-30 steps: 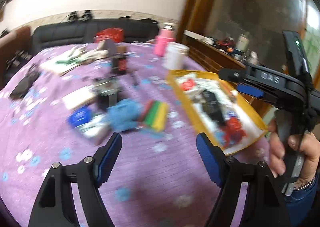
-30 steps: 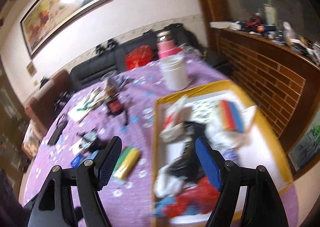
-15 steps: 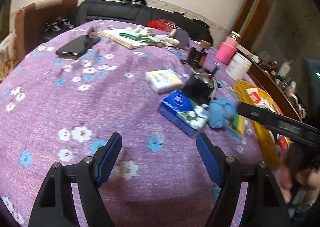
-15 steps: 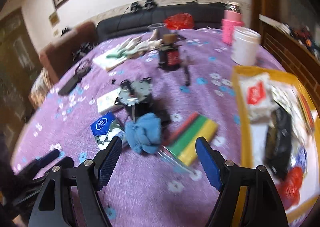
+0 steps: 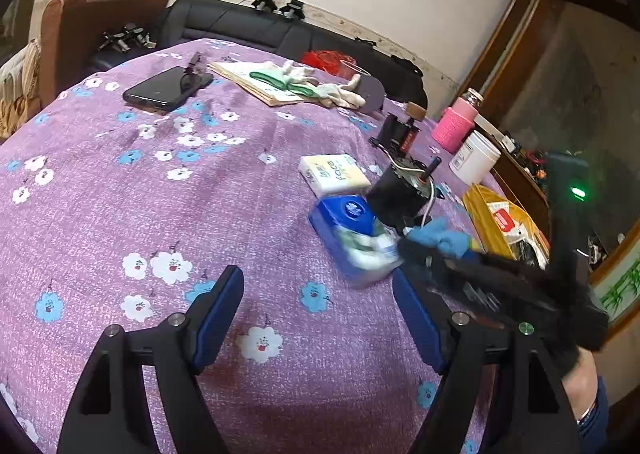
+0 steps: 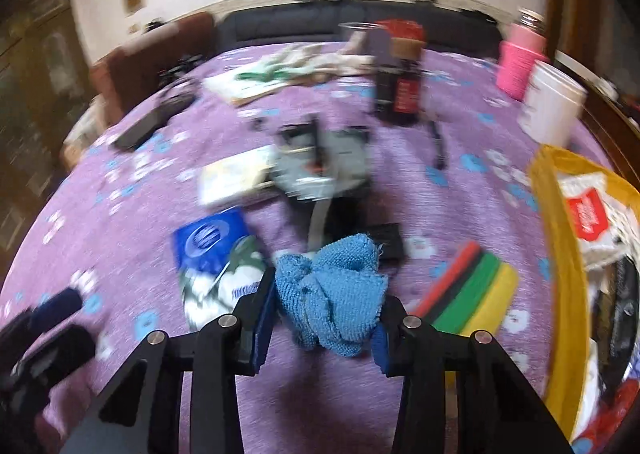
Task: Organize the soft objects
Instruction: 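Grasp the blue knit cloth with the right tool while the left grasps the blue Vinda tissue pack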
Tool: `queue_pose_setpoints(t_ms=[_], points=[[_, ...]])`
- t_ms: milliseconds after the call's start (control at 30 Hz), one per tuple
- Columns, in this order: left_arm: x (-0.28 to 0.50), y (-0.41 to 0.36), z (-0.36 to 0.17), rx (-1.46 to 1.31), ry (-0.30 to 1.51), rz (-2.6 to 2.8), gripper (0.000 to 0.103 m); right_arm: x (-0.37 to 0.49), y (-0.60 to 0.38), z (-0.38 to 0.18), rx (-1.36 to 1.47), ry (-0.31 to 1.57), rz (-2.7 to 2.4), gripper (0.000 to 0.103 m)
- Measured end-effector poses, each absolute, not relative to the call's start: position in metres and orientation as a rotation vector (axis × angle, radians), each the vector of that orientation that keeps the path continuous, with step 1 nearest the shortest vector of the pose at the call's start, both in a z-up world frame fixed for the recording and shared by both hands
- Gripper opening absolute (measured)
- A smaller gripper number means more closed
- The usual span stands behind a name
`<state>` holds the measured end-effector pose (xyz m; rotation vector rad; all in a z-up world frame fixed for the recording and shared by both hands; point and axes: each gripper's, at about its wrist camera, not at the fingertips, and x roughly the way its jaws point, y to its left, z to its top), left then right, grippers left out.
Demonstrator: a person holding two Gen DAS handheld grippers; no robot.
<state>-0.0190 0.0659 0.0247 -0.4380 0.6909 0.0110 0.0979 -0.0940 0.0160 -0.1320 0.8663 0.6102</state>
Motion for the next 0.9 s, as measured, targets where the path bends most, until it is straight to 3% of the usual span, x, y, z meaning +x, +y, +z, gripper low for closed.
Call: queue_pose_setpoints(t_ms=[100, 467, 567, 900], points=[[-0.02, 0.066, 0.025, -0.438, 0.688, 0.011, 0.076, 0.093, -0.099, 0.018, 0.018, 0.915, 0.804, 0.044], [-0.006, 0.045, 0.025, -0.339, 0.795, 0.025, 0.076, 0.089, -0.135, 0.038, 0.112, 0.713, 0.762, 0.044], [0.003, 0.034, 0.031, -0.271, 0.833, 0.047, 0.087, 0.091, -0.144, 0.042, 0.156, 0.7, 0.743, 0.044], [0.06, 0.017, 0.014, -0.112, 0.935, 0.15, 0.087, 0.098, -0.172, 0.051, 0.282, 0.676, 0.719, 0.044]])
